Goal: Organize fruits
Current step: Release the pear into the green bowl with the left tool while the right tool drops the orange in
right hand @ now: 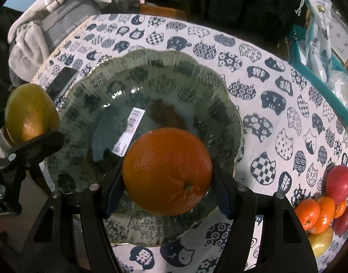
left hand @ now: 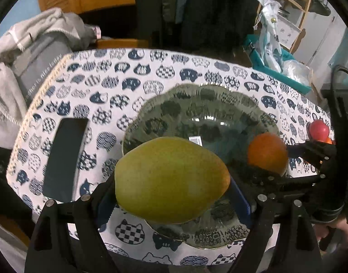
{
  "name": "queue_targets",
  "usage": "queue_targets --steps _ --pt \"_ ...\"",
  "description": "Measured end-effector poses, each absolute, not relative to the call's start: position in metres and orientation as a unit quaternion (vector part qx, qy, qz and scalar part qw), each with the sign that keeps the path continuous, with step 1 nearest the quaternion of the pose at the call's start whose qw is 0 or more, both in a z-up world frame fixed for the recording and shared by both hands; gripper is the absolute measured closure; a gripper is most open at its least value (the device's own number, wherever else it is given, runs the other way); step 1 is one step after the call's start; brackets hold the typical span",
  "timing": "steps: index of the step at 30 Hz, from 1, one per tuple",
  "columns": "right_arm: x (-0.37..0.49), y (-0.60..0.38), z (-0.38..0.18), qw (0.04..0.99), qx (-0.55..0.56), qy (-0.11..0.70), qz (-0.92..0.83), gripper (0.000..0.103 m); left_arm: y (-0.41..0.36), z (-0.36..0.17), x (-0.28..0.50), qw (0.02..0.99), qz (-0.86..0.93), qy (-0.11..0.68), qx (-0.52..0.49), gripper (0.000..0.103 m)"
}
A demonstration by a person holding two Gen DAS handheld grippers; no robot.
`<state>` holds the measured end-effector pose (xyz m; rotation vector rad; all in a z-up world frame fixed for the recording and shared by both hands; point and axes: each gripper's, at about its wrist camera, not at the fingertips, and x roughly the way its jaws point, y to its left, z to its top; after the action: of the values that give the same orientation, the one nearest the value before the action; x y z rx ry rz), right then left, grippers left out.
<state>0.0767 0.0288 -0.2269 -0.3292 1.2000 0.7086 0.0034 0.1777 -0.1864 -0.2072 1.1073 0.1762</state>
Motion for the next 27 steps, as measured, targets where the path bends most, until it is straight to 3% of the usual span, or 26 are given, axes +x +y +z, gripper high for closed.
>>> queue_targets --steps 13,27 --pt "0.075 0.031 -0.239 0.736 -0.147 0.574 0.328 0.033 0.175 -0.216 0.008 0.816 0.076 0.565 -0.100 0.015" --pt "0.072 0.021 -0.222 0.748 -0.135 0.553 0.342 0.034 0.173 -0.195 0.006 0.834 0.081 0.539 -0.086 0.017"
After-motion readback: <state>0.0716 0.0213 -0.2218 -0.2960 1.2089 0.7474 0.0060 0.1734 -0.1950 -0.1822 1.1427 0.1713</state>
